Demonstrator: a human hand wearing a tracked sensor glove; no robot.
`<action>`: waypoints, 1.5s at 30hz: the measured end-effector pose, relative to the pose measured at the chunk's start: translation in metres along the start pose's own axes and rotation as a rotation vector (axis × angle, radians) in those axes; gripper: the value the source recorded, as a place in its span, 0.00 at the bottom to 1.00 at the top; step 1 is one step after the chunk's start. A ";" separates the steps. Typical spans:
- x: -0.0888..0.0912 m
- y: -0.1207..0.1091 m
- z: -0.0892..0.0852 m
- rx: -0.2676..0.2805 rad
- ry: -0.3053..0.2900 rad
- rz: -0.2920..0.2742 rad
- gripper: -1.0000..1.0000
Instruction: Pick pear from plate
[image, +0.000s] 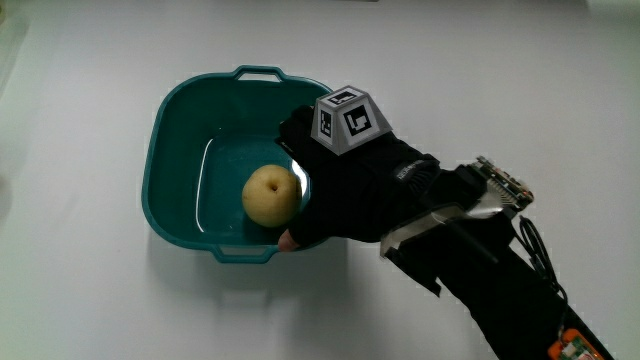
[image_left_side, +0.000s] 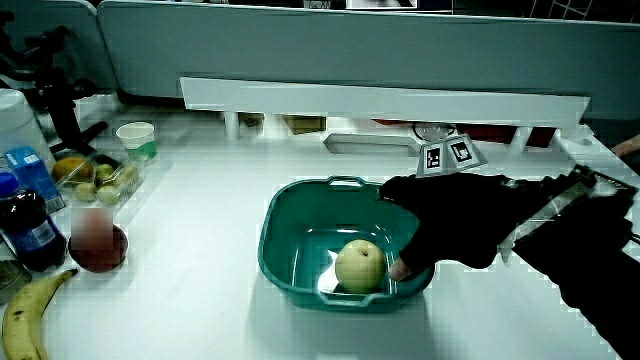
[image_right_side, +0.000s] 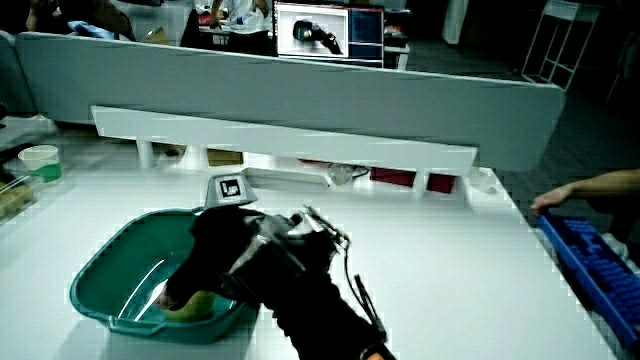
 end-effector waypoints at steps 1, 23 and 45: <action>0.000 0.003 0.000 0.001 0.002 -0.005 0.50; -0.014 0.072 -0.015 -0.038 0.006 -0.026 0.50; -0.018 0.092 -0.030 -0.069 -0.005 -0.054 0.50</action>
